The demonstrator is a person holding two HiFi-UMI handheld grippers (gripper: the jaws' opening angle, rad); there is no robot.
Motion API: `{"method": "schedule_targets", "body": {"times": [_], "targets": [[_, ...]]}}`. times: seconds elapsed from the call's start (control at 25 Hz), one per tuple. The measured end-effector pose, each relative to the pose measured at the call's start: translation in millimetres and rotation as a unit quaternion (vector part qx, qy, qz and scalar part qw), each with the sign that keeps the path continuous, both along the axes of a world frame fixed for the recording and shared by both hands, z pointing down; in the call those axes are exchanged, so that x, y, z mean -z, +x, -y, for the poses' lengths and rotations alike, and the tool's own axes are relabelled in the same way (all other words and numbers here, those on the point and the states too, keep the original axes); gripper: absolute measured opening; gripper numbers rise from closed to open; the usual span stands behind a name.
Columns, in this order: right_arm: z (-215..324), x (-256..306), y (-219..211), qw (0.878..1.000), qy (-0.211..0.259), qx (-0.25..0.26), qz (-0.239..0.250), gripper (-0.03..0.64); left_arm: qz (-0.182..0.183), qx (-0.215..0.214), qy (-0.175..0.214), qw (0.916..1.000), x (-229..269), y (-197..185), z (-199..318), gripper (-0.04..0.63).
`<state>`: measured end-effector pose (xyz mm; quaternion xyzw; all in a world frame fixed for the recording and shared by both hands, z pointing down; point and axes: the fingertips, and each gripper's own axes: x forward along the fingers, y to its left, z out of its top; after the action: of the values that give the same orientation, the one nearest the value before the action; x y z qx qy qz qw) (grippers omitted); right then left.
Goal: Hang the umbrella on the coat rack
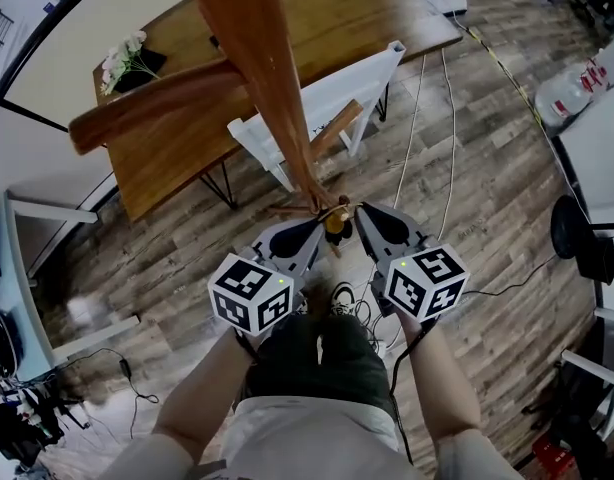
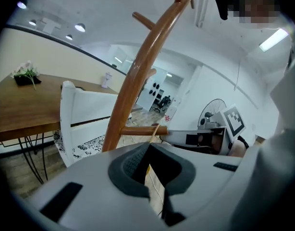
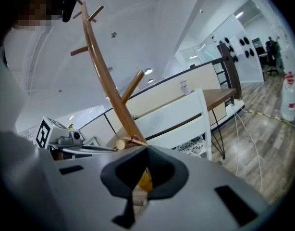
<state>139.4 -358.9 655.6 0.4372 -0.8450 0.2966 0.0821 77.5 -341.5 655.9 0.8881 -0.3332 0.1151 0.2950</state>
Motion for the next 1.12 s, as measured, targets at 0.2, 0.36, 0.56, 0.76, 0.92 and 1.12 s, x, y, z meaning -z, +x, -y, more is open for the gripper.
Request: {"method": "schedule_targets", "body": {"times": [0.2, 0.36, 0.56, 0.76, 0.92, 1.12], "targets": [[2, -15, -14, 1.0, -0.005, 0.031, -0.002, 0.005, 0.017, -0.02, 0.0, 0.9997, -16, 4, 3, 0.002], [5, -26, -27, 0.999, -0.018, 0.05, 0.002, 0.02, 0.018, -0.031, -0.002, 0.9994, -28, 2, 12, 0.002], [11, -32, -34, 0.998, -0.038, 0.045, -0.002, 0.005, 0.047, -0.038, -0.02, 0.998, -42, -6, 23, 0.003], [15, -22, -26, 0.998, -0.05, 0.029, -0.015, 0.005, 0.056, -0.019, -0.032, 0.9977, -38, -21, 20, 0.003], [17, -1, -15, 0.999, -0.048, 0.014, -0.017, 0.004, 0.051, -0.008, -0.03, 0.9982, -18, -29, 15, 0.003], [16, 42, -10, 0.999, -0.029, 0.01, -0.024, 0.005, 0.048, 0.006, -0.011, 0.9988, 25, -41, 15, 0.003]]}}
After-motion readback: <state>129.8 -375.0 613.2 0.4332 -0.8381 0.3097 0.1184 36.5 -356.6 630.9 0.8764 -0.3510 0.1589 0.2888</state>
